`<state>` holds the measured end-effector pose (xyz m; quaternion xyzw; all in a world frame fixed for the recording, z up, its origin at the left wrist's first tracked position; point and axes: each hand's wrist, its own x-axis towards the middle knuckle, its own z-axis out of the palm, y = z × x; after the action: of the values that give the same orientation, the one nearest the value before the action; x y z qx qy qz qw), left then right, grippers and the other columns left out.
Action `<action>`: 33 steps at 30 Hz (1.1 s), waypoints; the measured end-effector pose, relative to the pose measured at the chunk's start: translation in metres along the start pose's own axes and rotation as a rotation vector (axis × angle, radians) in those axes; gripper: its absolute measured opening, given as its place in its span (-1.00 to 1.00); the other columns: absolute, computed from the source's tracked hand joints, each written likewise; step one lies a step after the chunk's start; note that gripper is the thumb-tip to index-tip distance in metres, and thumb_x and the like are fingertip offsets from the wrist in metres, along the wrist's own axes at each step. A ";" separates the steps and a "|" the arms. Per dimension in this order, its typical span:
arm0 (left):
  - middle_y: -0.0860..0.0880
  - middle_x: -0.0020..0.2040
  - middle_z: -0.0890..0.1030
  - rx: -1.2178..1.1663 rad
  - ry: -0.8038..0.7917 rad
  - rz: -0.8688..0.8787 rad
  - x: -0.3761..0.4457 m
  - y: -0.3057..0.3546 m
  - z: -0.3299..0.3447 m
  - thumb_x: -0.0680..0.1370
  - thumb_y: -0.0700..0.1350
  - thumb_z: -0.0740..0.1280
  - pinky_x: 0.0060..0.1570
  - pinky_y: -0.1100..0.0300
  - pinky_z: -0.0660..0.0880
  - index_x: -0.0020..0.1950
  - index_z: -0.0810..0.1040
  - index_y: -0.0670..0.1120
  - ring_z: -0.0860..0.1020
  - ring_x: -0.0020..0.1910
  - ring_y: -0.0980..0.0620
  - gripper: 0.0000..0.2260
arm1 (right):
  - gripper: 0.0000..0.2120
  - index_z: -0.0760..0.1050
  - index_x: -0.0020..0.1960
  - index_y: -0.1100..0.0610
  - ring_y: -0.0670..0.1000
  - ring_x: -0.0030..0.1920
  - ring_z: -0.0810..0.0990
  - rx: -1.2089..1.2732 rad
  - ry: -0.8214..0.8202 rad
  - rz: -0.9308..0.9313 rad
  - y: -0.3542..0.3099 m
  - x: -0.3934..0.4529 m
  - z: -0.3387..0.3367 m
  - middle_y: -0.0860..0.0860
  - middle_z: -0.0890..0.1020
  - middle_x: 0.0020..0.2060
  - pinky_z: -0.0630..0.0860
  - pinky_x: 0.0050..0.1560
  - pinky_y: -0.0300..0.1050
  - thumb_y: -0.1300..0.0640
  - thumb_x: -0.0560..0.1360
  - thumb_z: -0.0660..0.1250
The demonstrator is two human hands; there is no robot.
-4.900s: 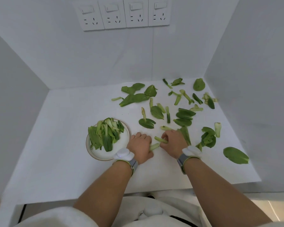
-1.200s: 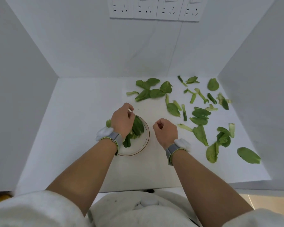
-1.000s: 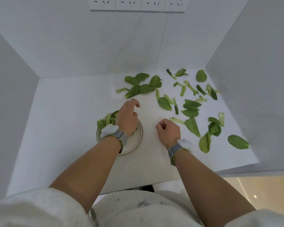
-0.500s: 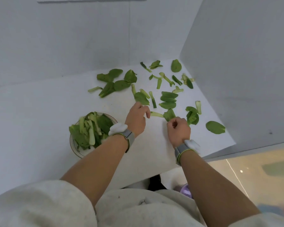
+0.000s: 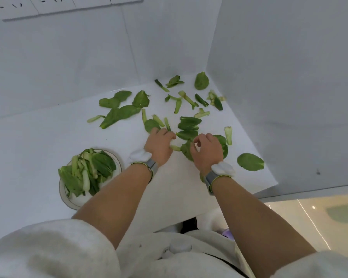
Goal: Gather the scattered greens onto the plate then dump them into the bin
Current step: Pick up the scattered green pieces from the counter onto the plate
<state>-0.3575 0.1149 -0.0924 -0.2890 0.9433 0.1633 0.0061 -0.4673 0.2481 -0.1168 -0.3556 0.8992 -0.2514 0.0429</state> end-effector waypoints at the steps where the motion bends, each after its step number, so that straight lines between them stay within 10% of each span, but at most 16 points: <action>1: 0.01 0.27 0.48 0.117 -0.040 0.034 0.004 0.000 0.002 0.53 -0.17 0.27 0.17 0.16 0.32 0.34 0.48 0.00 0.36 0.25 -0.07 -0.63 | -0.76 0.51 -0.02 0.06 0.10 -0.08 0.49 -0.073 -0.027 -0.015 0.002 0.001 0.000 0.00 0.53 -0.12 0.46 -0.09 0.03 -0.10 0.50 0.30; 7: 0.01 0.13 0.53 0.318 -0.081 -0.002 0.005 0.010 0.007 0.50 -0.07 0.30 0.12 0.10 0.29 0.12 0.58 0.03 0.39 0.19 -0.07 -0.79 | -0.42 0.41 0.19 0.04 0.13 0.12 0.45 -0.318 -0.211 -0.006 0.003 0.004 0.008 0.02 0.53 0.07 0.35 0.07 0.06 -0.36 0.39 0.24; 21: 0.09 -0.18 0.60 -0.574 0.026 -0.250 -0.031 -0.026 -0.012 0.46 -0.17 0.40 -0.16 0.34 0.44 0.00 0.60 -0.03 0.51 -0.22 0.09 -0.86 | -0.89 0.49 -0.09 -0.01 0.06 -0.10 0.48 -0.091 -0.235 -0.050 -0.023 0.011 0.016 -0.06 0.56 -0.19 0.38 -0.07 -0.04 -0.01 0.44 0.27; 33: 0.12 -0.27 0.58 -0.671 0.426 -0.541 -0.118 -0.127 -0.052 0.45 -0.14 0.38 -0.24 0.34 0.45 -0.12 0.58 0.00 0.49 -0.32 0.19 -0.95 | -0.92 0.52 -0.15 0.01 -0.07 -0.26 0.55 0.363 -0.373 -0.194 -0.158 -0.018 0.053 -0.12 0.59 -0.34 0.50 -0.19 -0.14 0.03 0.40 0.39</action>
<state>-0.1857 0.0640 -0.0689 -0.5370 0.7099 0.3883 -0.2385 -0.3431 0.1396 -0.0888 -0.4666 0.7777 -0.3415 0.2465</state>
